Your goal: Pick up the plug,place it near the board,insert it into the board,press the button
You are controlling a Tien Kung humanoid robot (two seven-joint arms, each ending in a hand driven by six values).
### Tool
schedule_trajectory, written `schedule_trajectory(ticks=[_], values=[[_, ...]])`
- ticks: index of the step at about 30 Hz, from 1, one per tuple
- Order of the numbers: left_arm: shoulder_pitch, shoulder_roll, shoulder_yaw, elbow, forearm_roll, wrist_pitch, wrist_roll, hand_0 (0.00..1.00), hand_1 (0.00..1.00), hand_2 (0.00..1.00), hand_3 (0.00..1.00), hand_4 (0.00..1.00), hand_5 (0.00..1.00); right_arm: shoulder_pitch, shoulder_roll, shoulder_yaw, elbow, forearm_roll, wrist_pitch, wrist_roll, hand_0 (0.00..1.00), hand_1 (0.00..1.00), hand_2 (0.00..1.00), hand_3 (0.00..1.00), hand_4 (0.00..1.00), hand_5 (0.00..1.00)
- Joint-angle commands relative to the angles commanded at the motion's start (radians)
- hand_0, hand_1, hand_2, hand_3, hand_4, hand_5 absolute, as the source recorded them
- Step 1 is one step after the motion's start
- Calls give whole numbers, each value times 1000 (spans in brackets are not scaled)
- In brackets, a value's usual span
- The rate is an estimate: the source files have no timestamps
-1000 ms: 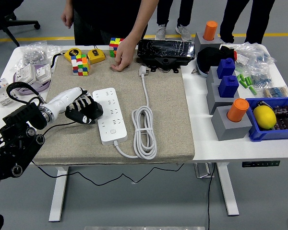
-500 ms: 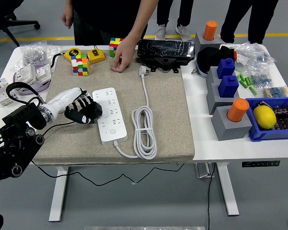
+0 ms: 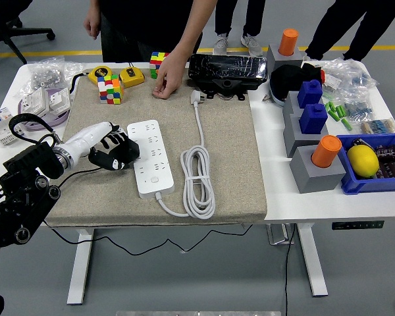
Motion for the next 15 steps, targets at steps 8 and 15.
schedule_trajectory(ticks=[8, 15], values=[[-4, 5, -1, -4, -5, -13, 2, 519, 688, 638, 602, 997, 2, 1, 0, -4, 0, 5, 0, 0, 784, 694, 709, 755, 998, 998], [-8, 7, -2, -3, -10, -20, 1, 530, 690, 641, 603, 998, 2, 2, -1, -3, 0, 5, -1, 0, 784, 694, 709, 755, 998, 998]])
